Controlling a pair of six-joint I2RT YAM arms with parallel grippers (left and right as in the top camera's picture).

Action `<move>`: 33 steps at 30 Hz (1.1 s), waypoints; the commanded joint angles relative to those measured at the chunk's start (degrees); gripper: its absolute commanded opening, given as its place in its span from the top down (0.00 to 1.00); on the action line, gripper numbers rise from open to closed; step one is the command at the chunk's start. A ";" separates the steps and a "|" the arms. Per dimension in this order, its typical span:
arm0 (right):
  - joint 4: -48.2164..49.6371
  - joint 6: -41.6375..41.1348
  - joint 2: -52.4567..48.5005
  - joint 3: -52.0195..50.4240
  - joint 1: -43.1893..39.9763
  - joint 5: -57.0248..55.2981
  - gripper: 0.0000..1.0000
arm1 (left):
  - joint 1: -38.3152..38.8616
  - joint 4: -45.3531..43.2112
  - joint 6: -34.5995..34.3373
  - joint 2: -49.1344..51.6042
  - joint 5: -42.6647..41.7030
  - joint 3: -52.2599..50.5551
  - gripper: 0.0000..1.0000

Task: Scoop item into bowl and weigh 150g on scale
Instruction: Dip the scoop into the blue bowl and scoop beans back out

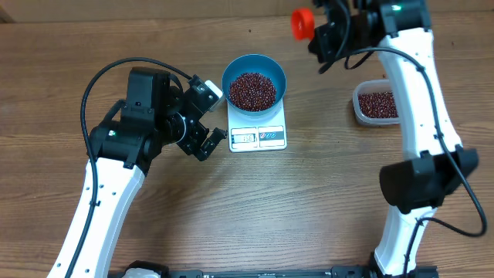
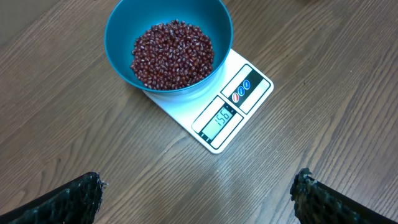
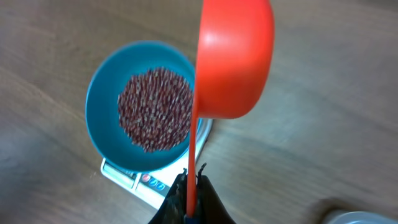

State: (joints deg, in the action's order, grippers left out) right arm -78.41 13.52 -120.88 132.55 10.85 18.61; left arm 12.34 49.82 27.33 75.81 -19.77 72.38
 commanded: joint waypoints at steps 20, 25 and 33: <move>1.33 2.45 -6.67 0.15 12.28 -11.50 0.96 | -0.31 0.09 -0.59 -0.92 -0.79 0.87 0.00; 0.26 3.08 -8.39 0.15 12.46 -11.45 0.96 | -0.31 0.09 -0.59 -0.92 -0.79 0.87 0.00; -2.29 3.06 -9.11 0.15 12.76 -9.20 0.96 | -0.31 0.09 -0.59 -0.92 -0.76 0.87 0.00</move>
State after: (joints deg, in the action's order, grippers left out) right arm -81.30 16.12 -129.86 132.31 23.31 7.94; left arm 12.34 49.80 27.33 75.81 -19.77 72.38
